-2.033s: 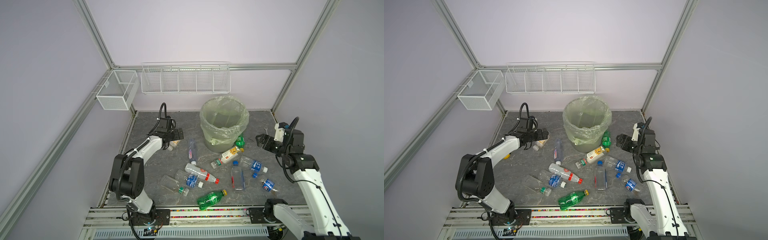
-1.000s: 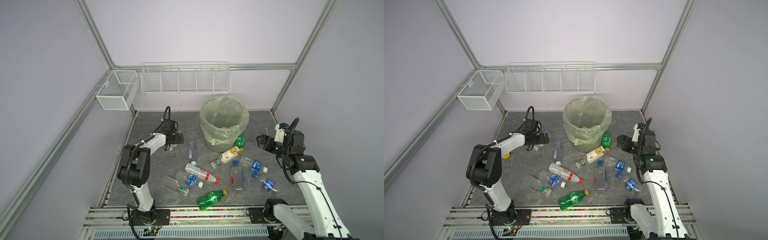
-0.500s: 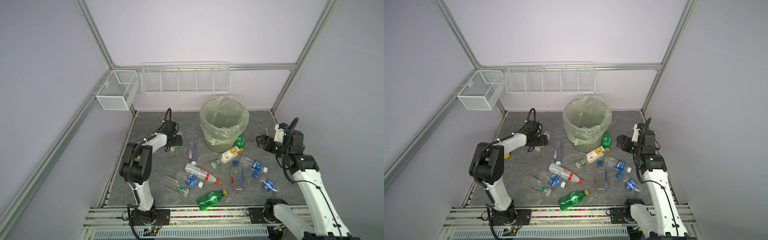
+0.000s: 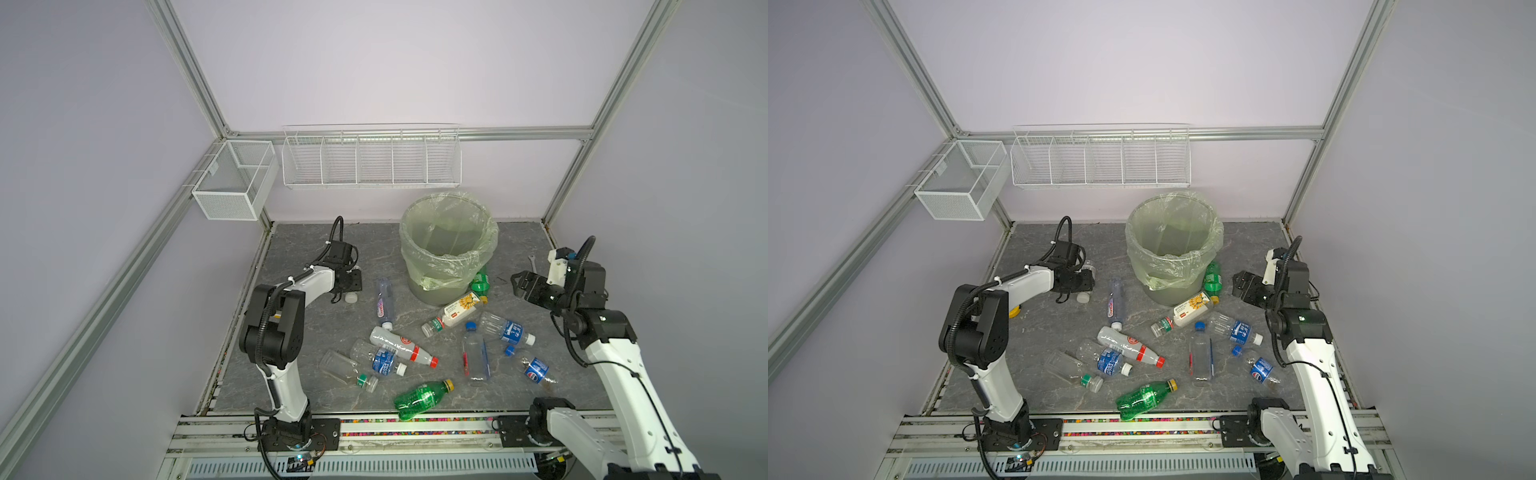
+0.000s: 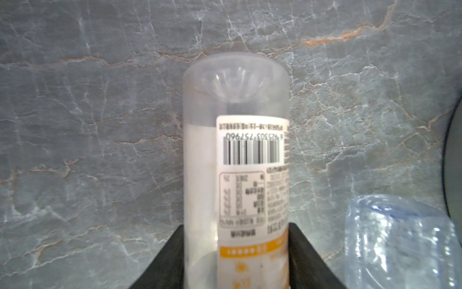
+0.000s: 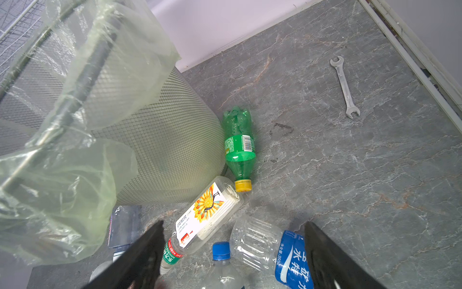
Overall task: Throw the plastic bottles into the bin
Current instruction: 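Lower the left gripper around the white-capped orange-label bottle and close, then lift the white-capped bottle with the left gripper toward the bin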
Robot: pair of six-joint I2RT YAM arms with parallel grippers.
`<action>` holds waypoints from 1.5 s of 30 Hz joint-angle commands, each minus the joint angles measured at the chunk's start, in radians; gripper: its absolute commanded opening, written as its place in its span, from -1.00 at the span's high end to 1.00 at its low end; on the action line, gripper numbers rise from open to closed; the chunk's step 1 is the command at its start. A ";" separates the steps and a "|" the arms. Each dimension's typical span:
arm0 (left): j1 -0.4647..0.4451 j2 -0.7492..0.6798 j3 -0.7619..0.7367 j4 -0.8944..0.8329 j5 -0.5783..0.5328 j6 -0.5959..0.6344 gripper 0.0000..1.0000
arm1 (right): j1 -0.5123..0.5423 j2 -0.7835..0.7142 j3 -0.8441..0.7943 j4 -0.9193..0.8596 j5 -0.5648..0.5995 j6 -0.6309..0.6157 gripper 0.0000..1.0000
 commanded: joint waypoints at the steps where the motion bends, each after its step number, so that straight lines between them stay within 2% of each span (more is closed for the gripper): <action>1: -0.006 -0.017 0.007 0.006 0.029 -0.015 0.02 | -0.005 -0.017 -0.019 0.011 -0.004 -0.007 -0.77; 14: -0.006 -0.103 0.006 -0.004 0.120 -0.070 0.09 | -0.005 -0.024 -0.033 -0.004 0.001 -0.007 -0.76; 22: -0.005 -0.215 -0.022 0.010 0.162 -0.083 0.09 | -0.005 -0.024 -0.033 -0.004 0.005 -0.008 -0.77; 45: -0.005 -0.402 0.049 -0.014 0.344 -0.152 0.20 | -0.005 -0.016 -0.050 0.014 -0.002 0.008 -0.77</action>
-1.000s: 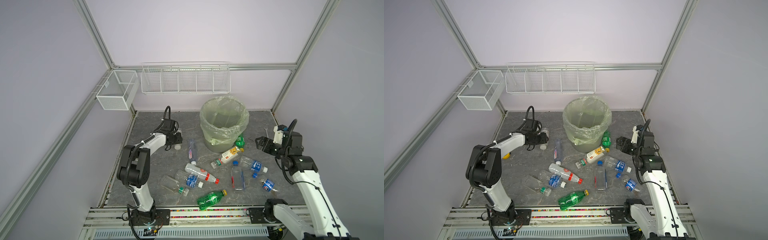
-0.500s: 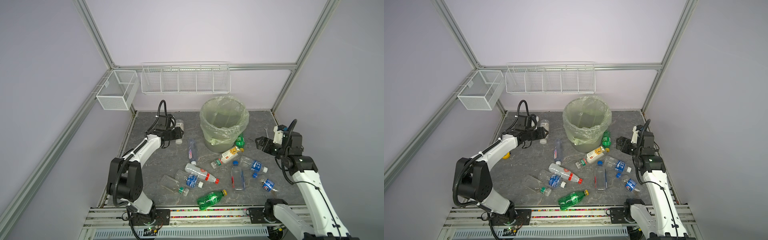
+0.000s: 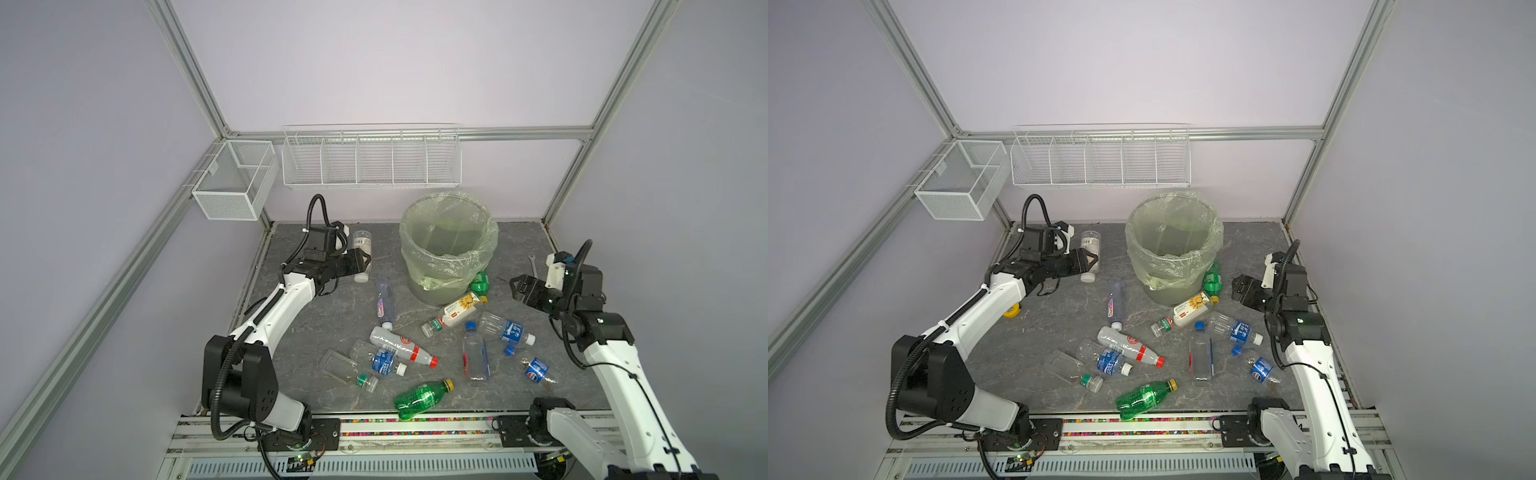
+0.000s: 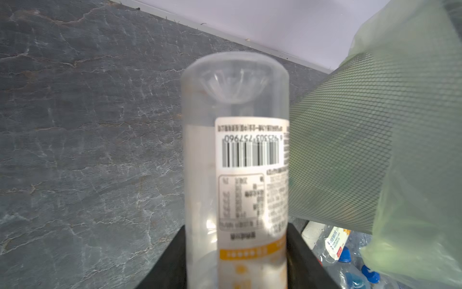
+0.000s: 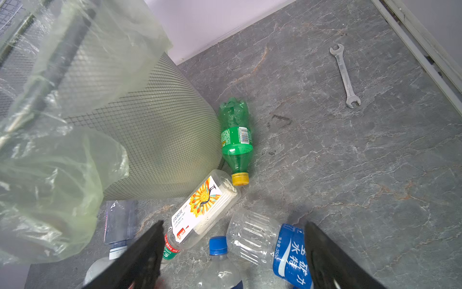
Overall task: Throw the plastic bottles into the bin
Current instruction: 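Lift the white-capped bottle with the left gripper toward the bin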
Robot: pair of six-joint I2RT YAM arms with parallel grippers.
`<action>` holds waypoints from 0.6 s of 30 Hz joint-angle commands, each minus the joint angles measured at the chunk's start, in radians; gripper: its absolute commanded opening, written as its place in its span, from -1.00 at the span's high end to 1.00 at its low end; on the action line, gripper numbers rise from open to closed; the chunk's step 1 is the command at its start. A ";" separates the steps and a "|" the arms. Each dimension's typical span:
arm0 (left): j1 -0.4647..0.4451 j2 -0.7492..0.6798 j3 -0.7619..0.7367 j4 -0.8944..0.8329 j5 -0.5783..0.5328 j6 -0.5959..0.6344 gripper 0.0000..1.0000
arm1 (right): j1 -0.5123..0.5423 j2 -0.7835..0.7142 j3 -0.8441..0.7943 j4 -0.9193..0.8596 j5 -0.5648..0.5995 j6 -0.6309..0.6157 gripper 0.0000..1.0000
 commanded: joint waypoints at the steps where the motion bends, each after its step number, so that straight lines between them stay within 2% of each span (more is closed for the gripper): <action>1: -0.005 -0.032 0.060 -0.008 0.058 -0.029 0.19 | -0.005 -0.005 -0.018 0.020 -0.006 0.006 -0.77; 18: -0.005 -0.123 0.149 -0.006 0.168 -0.127 0.23 | -0.006 0.044 -0.045 0.045 -0.014 0.009 -0.76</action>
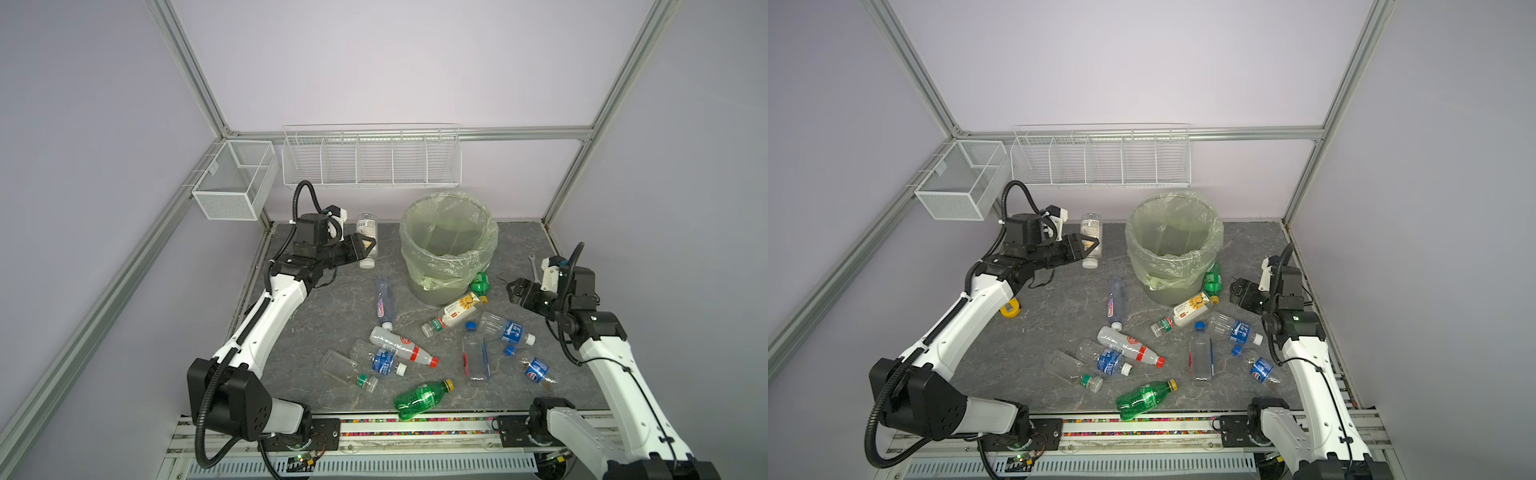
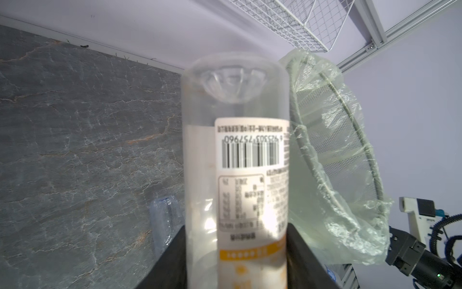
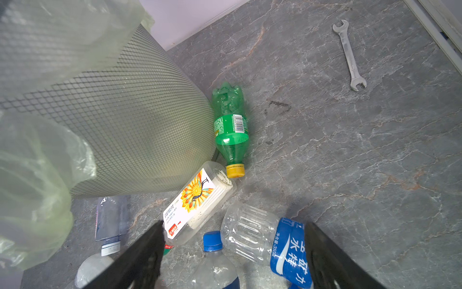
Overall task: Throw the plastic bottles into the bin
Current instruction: 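Lift the white-capped bottle with the left gripper toward the bin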
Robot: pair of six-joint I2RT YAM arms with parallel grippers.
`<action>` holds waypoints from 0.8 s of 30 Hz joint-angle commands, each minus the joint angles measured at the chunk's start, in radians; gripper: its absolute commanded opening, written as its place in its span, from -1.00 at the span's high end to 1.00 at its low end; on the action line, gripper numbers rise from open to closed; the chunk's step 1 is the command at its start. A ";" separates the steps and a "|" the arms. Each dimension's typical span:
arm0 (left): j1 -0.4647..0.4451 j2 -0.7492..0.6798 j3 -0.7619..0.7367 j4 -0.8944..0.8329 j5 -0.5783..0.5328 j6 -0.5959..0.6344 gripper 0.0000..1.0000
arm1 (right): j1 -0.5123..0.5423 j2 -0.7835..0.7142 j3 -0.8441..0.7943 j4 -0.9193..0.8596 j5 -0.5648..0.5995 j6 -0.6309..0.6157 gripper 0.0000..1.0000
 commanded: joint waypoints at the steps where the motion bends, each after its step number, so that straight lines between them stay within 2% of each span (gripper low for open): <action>1: -0.004 -0.035 0.061 -0.007 0.033 -0.025 0.23 | -0.004 0.015 -0.002 0.027 -0.007 0.008 -0.77; 11: -0.004 -0.086 0.089 0.035 0.050 -0.071 0.24 | -0.005 0.012 -0.008 0.035 -0.021 0.024 -0.76; 20: -0.011 -0.139 0.033 0.047 0.049 -0.079 0.26 | -0.006 -0.004 -0.006 0.025 -0.012 0.024 -0.76; 24: -0.050 -0.123 0.050 0.035 0.044 -0.077 0.27 | -0.005 -0.016 -0.015 0.020 -0.008 0.021 -0.76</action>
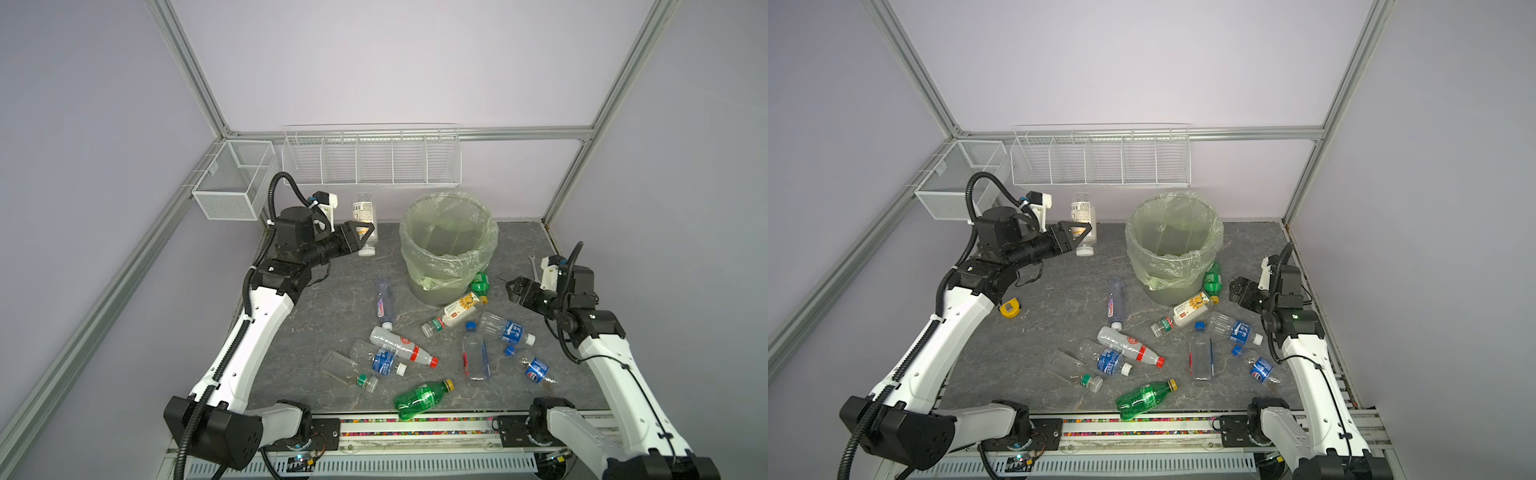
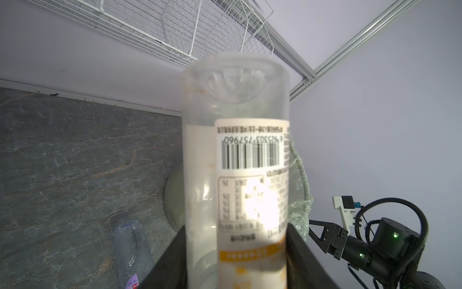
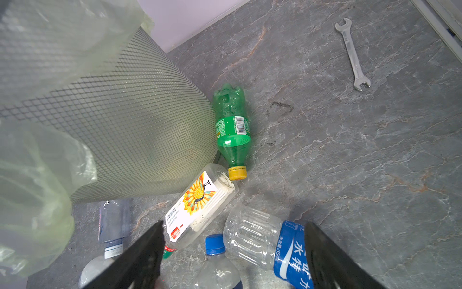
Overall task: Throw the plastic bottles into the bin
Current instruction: 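Lift the white-capped bottle with the left gripper toward the bin, then open the left gripper over the bin to drop the bottle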
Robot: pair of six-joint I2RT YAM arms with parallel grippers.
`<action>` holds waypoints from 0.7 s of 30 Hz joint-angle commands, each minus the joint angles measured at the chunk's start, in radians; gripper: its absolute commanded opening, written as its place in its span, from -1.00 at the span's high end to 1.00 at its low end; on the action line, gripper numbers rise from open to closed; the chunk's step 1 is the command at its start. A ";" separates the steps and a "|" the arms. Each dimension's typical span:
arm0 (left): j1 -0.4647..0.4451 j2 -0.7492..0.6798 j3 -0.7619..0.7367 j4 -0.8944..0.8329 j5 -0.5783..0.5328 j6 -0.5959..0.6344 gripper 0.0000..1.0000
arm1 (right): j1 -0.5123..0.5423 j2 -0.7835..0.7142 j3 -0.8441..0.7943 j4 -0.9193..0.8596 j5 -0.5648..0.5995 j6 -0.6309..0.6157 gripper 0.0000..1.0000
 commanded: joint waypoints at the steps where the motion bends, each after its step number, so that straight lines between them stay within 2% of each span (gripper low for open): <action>1: -0.050 0.013 0.018 0.000 0.000 -0.001 0.27 | -0.004 -0.028 -0.019 0.006 0.001 0.006 -0.77; 8: -0.174 0.141 0.170 -0.012 -0.051 0.009 0.25 | -0.005 -0.049 -0.047 0.007 0.004 0.010 -0.76; 12: -0.239 0.273 0.305 -0.019 -0.082 0.002 0.23 | -0.005 -0.060 -0.048 -0.001 0.014 0.003 -0.77; 14: -0.270 0.355 0.394 -0.034 -0.092 -0.007 0.15 | -0.005 -0.065 -0.047 -0.005 0.023 -0.003 -0.76; 15: -0.288 0.405 0.451 -0.055 -0.094 -0.009 0.07 | -0.005 -0.068 -0.047 -0.007 0.028 -0.007 -0.76; 20: -0.340 0.599 0.742 -0.219 -0.138 0.037 -0.60 | -0.005 -0.079 -0.045 -0.020 0.049 -0.018 -0.76; 21: -0.341 0.620 0.794 -0.260 -0.156 0.044 -0.89 | -0.004 -0.081 -0.045 -0.022 0.051 -0.020 -0.76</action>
